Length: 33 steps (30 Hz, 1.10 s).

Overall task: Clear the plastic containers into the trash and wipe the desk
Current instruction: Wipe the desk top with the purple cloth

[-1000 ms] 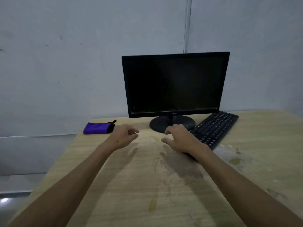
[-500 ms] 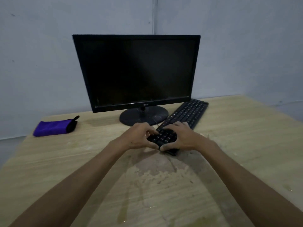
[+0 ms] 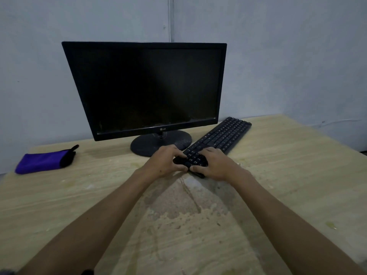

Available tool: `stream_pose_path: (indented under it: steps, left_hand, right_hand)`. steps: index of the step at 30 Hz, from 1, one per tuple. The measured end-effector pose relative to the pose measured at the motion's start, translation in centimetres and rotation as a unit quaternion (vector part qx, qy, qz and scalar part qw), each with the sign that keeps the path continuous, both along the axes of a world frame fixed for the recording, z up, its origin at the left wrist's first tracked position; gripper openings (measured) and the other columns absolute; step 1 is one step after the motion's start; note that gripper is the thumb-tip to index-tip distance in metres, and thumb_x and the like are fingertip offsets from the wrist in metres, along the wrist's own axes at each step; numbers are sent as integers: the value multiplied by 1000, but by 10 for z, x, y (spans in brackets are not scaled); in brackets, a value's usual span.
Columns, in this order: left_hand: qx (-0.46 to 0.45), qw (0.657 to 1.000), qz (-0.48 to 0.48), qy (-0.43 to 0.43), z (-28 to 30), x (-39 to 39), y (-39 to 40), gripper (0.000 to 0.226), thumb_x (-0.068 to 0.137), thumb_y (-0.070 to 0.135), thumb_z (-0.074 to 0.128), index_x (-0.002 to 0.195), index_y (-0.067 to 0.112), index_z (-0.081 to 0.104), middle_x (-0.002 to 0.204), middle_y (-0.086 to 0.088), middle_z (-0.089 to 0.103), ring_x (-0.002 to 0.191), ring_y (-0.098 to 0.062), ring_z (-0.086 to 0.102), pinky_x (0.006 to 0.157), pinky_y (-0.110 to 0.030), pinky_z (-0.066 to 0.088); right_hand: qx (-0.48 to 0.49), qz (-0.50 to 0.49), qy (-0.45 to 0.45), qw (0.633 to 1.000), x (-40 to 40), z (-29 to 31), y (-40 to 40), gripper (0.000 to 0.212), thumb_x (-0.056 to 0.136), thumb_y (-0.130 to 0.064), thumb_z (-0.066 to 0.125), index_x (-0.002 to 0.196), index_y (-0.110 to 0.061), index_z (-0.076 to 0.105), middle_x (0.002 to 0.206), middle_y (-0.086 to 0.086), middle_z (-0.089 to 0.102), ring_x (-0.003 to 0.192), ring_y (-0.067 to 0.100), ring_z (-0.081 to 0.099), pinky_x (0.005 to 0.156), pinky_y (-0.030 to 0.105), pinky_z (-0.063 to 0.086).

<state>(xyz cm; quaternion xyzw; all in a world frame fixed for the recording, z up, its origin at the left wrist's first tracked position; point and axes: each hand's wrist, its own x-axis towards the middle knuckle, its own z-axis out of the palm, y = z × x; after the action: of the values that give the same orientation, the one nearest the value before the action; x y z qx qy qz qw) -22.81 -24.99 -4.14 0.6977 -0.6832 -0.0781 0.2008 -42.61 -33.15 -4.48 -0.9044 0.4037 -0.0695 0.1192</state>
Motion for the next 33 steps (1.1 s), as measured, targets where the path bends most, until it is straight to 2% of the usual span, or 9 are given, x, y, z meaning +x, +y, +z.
stream_pose_path:
  steps: [8, 12, 14, 17, 20, 22, 25, 28, 33]
  left_hand:
    - [-38, 999, 17, 17, -1, -4, -5, 32, 92, 31, 74, 123, 24, 74, 119, 3, 71, 107, -11, 63, 96, -37, 53]
    - [-18, 1000, 19, -7, 10, 23, 20, 13, 94, 30, 72, 103, 23, 79, 96, 10, 73, 82, 3, 62, 81, -23, 55]
    - [-14, 999, 43, -29, 12, 51, 39, 9, 94, 29, 72, 93, 25, 79, 82, 14, 69, 72, 6, 60, 69, -15, 47]
    - [-32, 989, 138, -45, 5, 110, 75, 13, 92, 29, 73, 84, 19, 78, 76, 8, 67, 70, -6, 60, 69, -25, 42]
    - [-64, 964, 254, -37, -6, 167, 106, 11, 89, 20, 72, 85, 11, 76, 85, -7, 69, 84, -27, 66, 72, -34, 45]
    - [-80, 944, 317, -51, -14, 199, 127, 17, 87, 18, 72, 98, 5, 72, 103, -17, 66, 103, -39, 62, 83, -44, 49]
    - [-28, 921, 382, -67, -20, 230, 144, 43, 91, 31, 70, 123, 4, 64, 124, -21, 56, 120, -42, 50, 93, -52, 47]
    - [-31, 922, 383, -55, -24, 247, 150, 34, 93, 21, 67, 123, 5, 68, 116, -21, 59, 114, -41, 55, 87, -51, 49]
    - [-92, 923, 371, -40, -19, 242, 146, 19, 87, 3, 65, 101, 2, 77, 95, -24, 72, 93, -43, 66, 76, -45, 50]
  right_hand:
    - [-24, -40, -7, 999, 7, -2, -6, 74, 93, -65, 55, 146, -13, 50, 148, 11, 48, 137, 32, 43, 116, 49, 35]
    - [-46, -16, -46, 998, 20, 2, 0, 60, 96, -52, 60, 143, -14, 54, 138, 10, 54, 129, 29, 48, 109, 46, 42]
    - [-54, 9, -83, 995, 31, 4, 8, 49, 97, -45, 61, 135, -13, 60, 129, 8, 58, 123, 27, 51, 103, 42, 46]
    - [-52, 47, -121, 990, 56, 4, 26, 40, 97, -36, 62, 131, -14, 62, 125, 5, 58, 120, 22, 51, 102, 41, 47]
    - [-59, 70, -137, 986, 79, 3, 40, 37, 97, -29, 64, 131, -13, 62, 125, 4, 58, 118, 19, 51, 101, 38, 47]
    - [-59, 82, -140, 985, 98, 1, 48, 35, 97, -28, 64, 129, -15, 62, 124, 1, 58, 118, 18, 51, 100, 37, 48]
    - [-58, 93, -139, 984, 114, -3, 56, 32, 97, -26, 63, 128, -16, 63, 123, -1, 58, 116, 16, 51, 98, 34, 47]
    - [-57, 97, -138, 984, 125, -5, 62, 30, 97, -22, 63, 125, -14, 65, 121, 0, 59, 115, 16, 52, 100, 32, 44]
    - [-55, 92, -137, 985, 123, -8, 62, 26, 97, -22, 62, 122, -14, 66, 120, 0, 59, 114, 14, 51, 97, 30, 46]
